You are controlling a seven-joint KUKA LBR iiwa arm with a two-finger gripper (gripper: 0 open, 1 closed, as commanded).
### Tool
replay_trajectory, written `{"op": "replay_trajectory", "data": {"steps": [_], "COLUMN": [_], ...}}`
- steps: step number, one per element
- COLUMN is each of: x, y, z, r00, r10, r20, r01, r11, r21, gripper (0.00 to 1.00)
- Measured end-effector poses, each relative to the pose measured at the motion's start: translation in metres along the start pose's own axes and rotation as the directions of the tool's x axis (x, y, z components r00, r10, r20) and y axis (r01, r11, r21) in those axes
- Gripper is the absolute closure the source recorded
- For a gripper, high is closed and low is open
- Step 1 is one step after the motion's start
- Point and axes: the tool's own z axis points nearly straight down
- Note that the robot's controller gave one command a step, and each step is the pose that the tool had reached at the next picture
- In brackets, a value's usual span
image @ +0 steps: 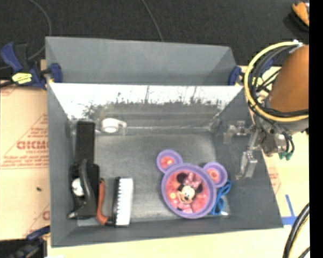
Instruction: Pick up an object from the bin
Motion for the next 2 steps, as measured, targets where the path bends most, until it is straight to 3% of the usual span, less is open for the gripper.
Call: {"op": "replay_trajectory", "data": {"steps": [1, 2], "x": [-0.002, -0.04], "y": [0.001, 0.04], "z": [-0.005, 0.121], "r00": [1.0, 0.999], "r10": [-0.005, 0.037], "r20": [0.008, 0.01], "r01": [0.005, -0.037], "r11": [1.0, 0.999], "r21": [0.002, 0.0], "gripper": [0.0, 0.0]}}
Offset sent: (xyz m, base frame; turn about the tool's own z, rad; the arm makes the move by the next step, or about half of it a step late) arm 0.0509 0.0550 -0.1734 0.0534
